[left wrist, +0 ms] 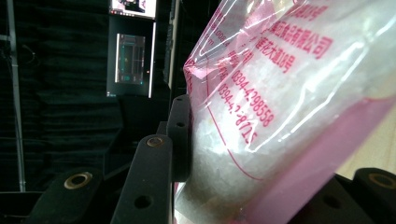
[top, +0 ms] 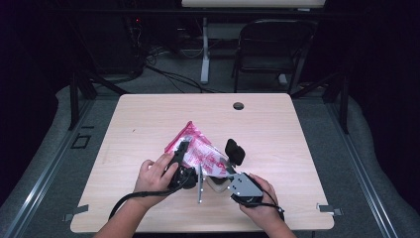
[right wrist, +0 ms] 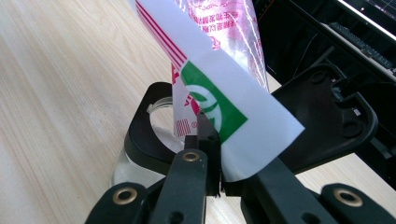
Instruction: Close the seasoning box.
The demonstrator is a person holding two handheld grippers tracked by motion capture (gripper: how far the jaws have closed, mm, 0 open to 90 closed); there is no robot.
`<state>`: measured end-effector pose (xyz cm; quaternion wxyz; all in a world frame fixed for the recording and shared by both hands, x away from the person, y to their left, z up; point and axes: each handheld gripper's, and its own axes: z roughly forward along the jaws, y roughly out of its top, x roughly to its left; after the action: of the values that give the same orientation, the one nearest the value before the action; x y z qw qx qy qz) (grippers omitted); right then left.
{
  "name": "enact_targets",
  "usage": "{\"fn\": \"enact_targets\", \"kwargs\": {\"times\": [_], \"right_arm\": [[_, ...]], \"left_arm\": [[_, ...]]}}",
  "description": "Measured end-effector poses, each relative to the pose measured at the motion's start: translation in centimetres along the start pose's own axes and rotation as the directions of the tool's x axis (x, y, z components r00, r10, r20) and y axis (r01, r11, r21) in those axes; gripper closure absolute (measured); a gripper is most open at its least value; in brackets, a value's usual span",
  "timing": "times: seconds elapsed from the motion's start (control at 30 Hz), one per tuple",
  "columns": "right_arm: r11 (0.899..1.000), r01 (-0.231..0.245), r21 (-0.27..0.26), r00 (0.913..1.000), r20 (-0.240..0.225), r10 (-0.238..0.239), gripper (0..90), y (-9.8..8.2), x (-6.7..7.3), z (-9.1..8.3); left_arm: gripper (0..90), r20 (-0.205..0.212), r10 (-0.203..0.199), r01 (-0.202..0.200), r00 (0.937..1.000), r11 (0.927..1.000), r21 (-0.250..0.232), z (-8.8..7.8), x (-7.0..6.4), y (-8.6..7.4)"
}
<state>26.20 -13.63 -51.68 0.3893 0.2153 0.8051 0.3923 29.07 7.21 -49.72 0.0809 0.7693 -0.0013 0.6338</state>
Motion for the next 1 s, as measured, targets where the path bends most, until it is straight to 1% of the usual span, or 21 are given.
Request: {"fn": "enact_targets", "kwargs": {"times": [0.07,0.1,0.13,0.17,0.2,0.43,0.47,0.5,0.53,0.67,0.7,0.73,0.83,0.87,0.9,0.93,0.97,1.0], "right_arm": [[1.000,-0.001,-0.004,1.0000,0.000,0.001,88.6,0.01,0.03,0.00],[1.000,0.000,-0.004,1.0000,0.001,0.000,88.3,0.01,0.04,0.00],[1.000,0.000,-0.006,1.0000,0.000,0.000,87.9,0.01,0.04,0.00],[1.000,-0.001,-0.008,1.0000,0.001,0.001,87.6,0.01,0.05,0.01],[1.000,-0.001,-0.008,1.0000,0.001,0.001,87.5,0.01,0.05,0.02],[1.000,-0.002,-0.007,1.0000,-0.006,0.002,85.2,-0.10,0.12,0.08],[1.000,-0.002,-0.007,1.0000,-0.008,0.002,84.6,-0.11,0.12,0.08],[1.000,-0.003,-0.007,0.9999,-0.010,0.003,83.9,-0.11,0.12,0.07],[1.000,-0.006,-0.009,0.9999,-0.014,0.006,83.3,-0.14,0.13,0.06],[1.000,-0.014,-0.013,0.9997,-0.023,0.014,81.7,-0.28,0.09,0.00],[1.000,-0.014,-0.011,0.9997,-0.023,0.013,81.0,-0.31,0.05,-0.04],[1.000,-0.016,-0.011,0.9996,-0.022,0.016,80.2,-0.34,0.03,-0.06],[1.000,-0.027,-0.007,0.9993,-0.026,0.027,78.8,-0.49,-0.10,-0.10],[0.999,-0.036,-0.010,0.9989,-0.030,0.036,78.7,-0.57,-0.15,-0.06],[0.999,-0.037,-0.008,0.9988,-0.031,0.037,78.7,-0.61,-0.17,-0.08],[0.999,-0.039,-0.006,0.9987,-0.032,0.038,78.7,-0.66,-0.20,-0.09],[0.999,-0.039,-0.006,0.9987,-0.032,0.038,78.7,-0.66,-0.20,-0.09],[0.999,-0.045,-0.003,0.9982,-0.039,0.045,78.4,-0.75,-0.24,-0.07]], "left_arm": [[71.5,0.003,-0.011,0.011,0.9999,0.9999,-0.003,0.04,0.00,-0.08],[71.7,0.012,-0.021,0.021,0.9997,0.9998,0.000,0.02,0.07,-0.12],[71.7,0.009,-0.024,0.024,0.9997,0.9997,-0.005,0.08,0.07,-0.17],[71.7,0.023,-0.026,0.026,0.9994,0.9996,0.008,0.02,0.05,-0.18],[71.8,0.024,-0.028,0.028,0.9993,0.9996,0.010,0.05,0.01,-0.21],[71.9,0.026,-0.029,0.029,0.9992,0.9995,0.011,0.03,0.12,-0.24],[71.9,0.021,-0.031,0.031,0.9993,0.9995,0.007,0.08,0.10,-0.27],[71.9,0.030,-0.037,0.037,0.9989,0.9993,0.010,0.07,0.09,-0.29],[71.9,0.026,-0.034,0.034,0.9991,0.9994,0.008,0.09,0.13,-0.29],[71.9,0.031,-0.052,0.052,0.9982,0.9986,0.007,0.17,0.16,-0.38],[71.9,0.032,-0.066,0.066,0.9973,0.9978,-0.001,0.24,0.13,-0.44],[71.9,0.045,-0.069,0.069,0.9966,0.9975,0.014,0.18,0.16,-0.47],[72.0,0.046,-0.069,0.068,0.9966,0.9975,0.017,0.21,0.18,-0.58],[72.0,0.047,-0.076,0.075,0.9961,0.9970,0.018,0.24,0.17,-0.70],[72.0,0.041,-0.075,0.075,0.9963,0.9971,0.016,0.24,0.22,-0.74],[72.0,0.050,-0.084,0.083,0.9952,0.9963,0.021,0.22,0.28,-0.79],[72.0,0.050,-0.084,0.083,0.9952,0.9963,0.021,0.22,0.28,-0.79],[72.0,0.059,-0.096,0.095,0.9937,0.9952,0.023,0.24,0.34,-0.89]]}}
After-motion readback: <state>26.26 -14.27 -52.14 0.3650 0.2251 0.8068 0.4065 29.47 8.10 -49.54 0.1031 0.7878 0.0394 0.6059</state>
